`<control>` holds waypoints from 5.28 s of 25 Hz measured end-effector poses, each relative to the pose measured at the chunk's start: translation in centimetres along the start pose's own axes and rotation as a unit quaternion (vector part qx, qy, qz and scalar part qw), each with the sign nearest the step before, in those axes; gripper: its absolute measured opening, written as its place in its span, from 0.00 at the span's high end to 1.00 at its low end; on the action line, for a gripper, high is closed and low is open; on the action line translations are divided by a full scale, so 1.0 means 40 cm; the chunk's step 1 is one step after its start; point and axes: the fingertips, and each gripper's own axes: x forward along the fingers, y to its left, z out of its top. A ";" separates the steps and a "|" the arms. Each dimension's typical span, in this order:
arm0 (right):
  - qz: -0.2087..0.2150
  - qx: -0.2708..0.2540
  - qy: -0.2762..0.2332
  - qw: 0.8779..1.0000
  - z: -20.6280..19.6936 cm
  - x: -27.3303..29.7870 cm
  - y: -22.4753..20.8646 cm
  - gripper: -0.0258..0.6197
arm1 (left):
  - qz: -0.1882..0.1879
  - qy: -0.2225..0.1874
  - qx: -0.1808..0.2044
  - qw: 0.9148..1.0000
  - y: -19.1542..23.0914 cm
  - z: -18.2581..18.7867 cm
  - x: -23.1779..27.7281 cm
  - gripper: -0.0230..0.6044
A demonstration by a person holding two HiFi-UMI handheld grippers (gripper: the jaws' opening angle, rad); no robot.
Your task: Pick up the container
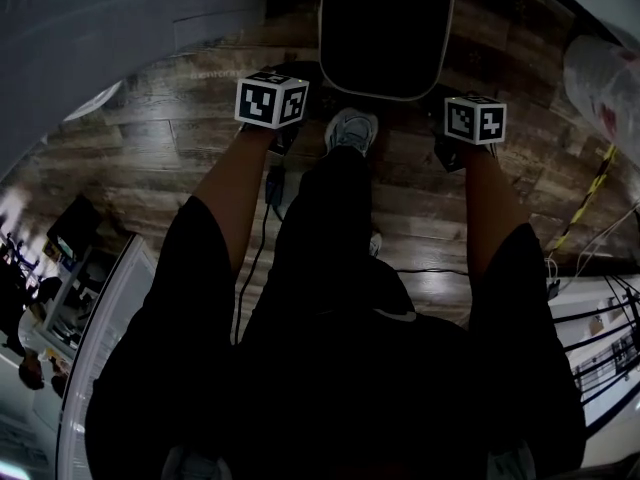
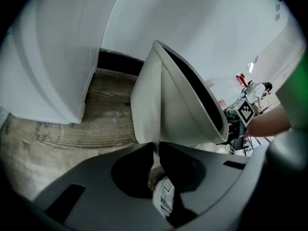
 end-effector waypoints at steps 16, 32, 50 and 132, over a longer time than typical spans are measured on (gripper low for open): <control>-0.009 0.053 0.010 0.999 -0.018 -0.100 0.079 0.85 | -0.010 -0.045 -0.075 0.996 -0.079 -0.015 -0.139 0.81; -0.038 0.094 0.038 0.994 -0.001 -0.185 0.133 0.87 | -0.017 -0.012 -0.136 0.991 -0.156 -0.051 -0.201 0.71; -0.030 0.110 0.026 0.993 0.011 -0.207 0.152 0.87 | -0.045 -0.015 -0.196 0.979 -0.206 -0.066 -0.158 0.76; -0.095 -0.612 0.160 0.769 0.149 -0.307 0.397 0.79 | 0.017 0.125 0.573 0.810 -0.373 0.159 -0.284 0.77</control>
